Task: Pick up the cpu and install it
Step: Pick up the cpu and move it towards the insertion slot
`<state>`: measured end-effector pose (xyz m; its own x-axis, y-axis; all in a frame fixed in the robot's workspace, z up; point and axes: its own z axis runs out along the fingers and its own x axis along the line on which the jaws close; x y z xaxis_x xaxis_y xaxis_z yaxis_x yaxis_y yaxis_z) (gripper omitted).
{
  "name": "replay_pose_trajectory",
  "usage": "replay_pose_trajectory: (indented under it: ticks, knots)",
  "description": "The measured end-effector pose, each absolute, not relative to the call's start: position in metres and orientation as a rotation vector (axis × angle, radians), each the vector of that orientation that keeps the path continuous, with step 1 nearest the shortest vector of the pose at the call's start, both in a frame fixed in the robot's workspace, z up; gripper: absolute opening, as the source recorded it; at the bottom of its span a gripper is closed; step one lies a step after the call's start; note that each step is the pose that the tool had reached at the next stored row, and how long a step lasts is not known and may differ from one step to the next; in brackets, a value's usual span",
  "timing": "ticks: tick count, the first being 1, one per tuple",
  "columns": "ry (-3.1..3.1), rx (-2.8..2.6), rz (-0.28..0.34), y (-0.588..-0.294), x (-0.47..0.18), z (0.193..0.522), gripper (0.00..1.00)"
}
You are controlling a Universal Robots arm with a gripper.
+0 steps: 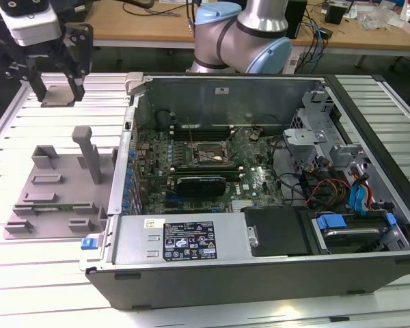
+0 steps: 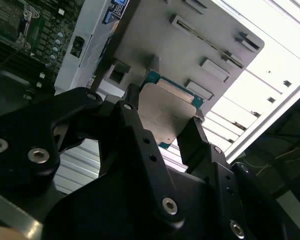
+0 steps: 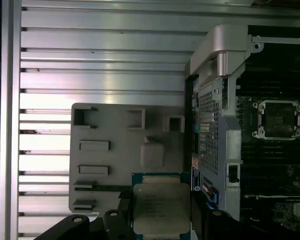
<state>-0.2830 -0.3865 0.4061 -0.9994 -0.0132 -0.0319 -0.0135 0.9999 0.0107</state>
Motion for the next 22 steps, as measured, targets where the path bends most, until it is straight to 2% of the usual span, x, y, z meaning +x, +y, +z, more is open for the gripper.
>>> replay_pose_trajectory:
  ticks: [22]
  knots:
    - [3.11, -0.021, 0.017, -0.387, -0.22, 0.406, 0.55]
